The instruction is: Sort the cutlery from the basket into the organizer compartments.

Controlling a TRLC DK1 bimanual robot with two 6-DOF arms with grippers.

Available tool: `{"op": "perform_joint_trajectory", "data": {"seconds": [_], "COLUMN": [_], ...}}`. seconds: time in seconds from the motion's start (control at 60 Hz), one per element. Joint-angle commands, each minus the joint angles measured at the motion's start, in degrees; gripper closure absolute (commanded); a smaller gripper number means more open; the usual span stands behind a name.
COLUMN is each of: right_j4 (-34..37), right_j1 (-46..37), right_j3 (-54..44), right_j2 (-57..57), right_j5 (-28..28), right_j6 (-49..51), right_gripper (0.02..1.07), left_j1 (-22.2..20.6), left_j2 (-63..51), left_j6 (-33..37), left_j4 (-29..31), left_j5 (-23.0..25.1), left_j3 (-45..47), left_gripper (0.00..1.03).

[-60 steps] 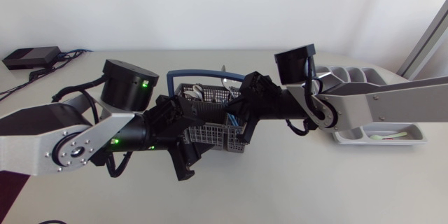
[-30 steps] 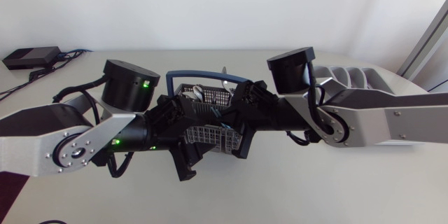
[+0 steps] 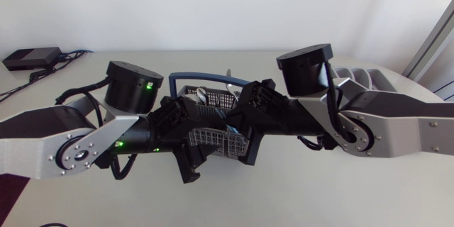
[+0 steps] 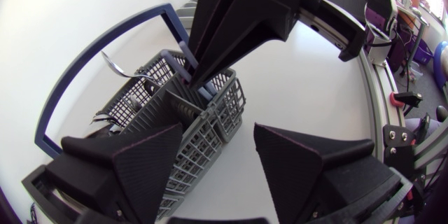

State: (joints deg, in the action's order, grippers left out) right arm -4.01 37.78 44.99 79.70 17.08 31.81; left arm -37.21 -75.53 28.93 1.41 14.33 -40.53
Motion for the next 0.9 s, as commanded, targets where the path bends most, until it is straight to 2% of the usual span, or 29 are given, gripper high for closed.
{"op": "perform_joint_trajectory", "data": {"seconds": [0.0, 0.383, 0.683, 0.883], "right_j4": [1.3, 5.0, 6.6, 12.7], "right_j1": [0.3, 0.2, -0.9, -7.4], "right_j3": [0.6, 1.7, 3.1, 5.5], "right_j2": [-1.6, -10.5, -18.8, -20.9], "right_j5": [-0.1, -0.1, -0.6, -0.1], "right_j6": [0.5, -2.9, -9.8, -12.7], "right_gripper": [1.01, 1.01, 1.01, 1.01], "left_j1": [-0.2, 0.0, 0.0, 0.0], "left_j2": [-0.9, -0.6, 0.2, 1.2], "left_j6": [-0.7, -0.8, -1.2, -1.9], "left_j4": [-0.4, -0.5, -0.4, -0.2], "left_j5": [0.3, 0.3, 0.1, -0.1], "left_j3": [1.0, 1.2, 1.5, 1.3], "left_gripper": [0.33, 0.33, 0.33, 0.33]}}
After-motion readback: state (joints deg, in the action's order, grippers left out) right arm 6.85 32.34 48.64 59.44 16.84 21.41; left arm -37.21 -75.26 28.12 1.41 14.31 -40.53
